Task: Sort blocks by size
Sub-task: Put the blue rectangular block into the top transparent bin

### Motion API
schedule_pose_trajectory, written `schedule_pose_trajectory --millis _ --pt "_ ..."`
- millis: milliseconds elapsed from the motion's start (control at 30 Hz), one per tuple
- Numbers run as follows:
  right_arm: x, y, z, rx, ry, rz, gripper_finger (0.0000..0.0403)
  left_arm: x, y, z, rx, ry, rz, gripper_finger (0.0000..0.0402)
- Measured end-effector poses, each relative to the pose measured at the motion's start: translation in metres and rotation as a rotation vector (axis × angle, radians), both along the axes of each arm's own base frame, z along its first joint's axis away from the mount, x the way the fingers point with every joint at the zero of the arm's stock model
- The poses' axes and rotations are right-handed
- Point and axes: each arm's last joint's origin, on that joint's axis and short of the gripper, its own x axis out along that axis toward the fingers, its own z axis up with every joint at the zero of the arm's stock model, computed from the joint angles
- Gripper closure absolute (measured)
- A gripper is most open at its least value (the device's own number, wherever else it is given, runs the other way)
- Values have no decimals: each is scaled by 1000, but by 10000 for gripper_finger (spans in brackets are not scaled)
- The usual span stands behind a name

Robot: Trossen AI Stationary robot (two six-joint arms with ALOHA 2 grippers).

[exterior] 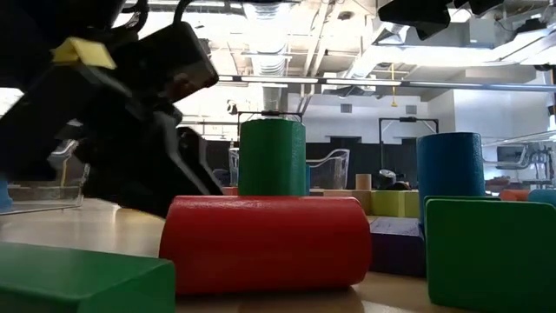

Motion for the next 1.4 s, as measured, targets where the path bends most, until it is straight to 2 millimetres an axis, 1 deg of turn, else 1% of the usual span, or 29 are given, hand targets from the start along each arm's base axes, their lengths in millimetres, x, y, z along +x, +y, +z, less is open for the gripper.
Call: schedule_pose_trajectory --millis 100,333,700,800,967,1100,1200,1300,1400 --pt "0 1 0 0 0 4 149 3 -1 3 7 -2 6 200" --pt "-1 2 0 2 -3 10 149 5 5 1 30 32 21 203" --pt "-1 2 1 6 -11 10 149 5 5 1 73 46 -31 287" --pt "-1 3 1 7 -11 10 149 5 5 1 98 45 -48 296" --pt "-1 3 1 6 -11 10 149 5 8 7 145 45 -68 298" --pt "-1 2 1 6 -11 10 149 3 17 25 161 41 -54 298" --pt "-1 3 1 6 -11 10 149 -2 24 43 205 47 -46 298" --pt "-1 3 2 0 -16 13 149 -11 33 68 265 33 -17 298" --pt "0 3 5 -15 -47 23 149 -21 43 96 276 -1 -4 298"
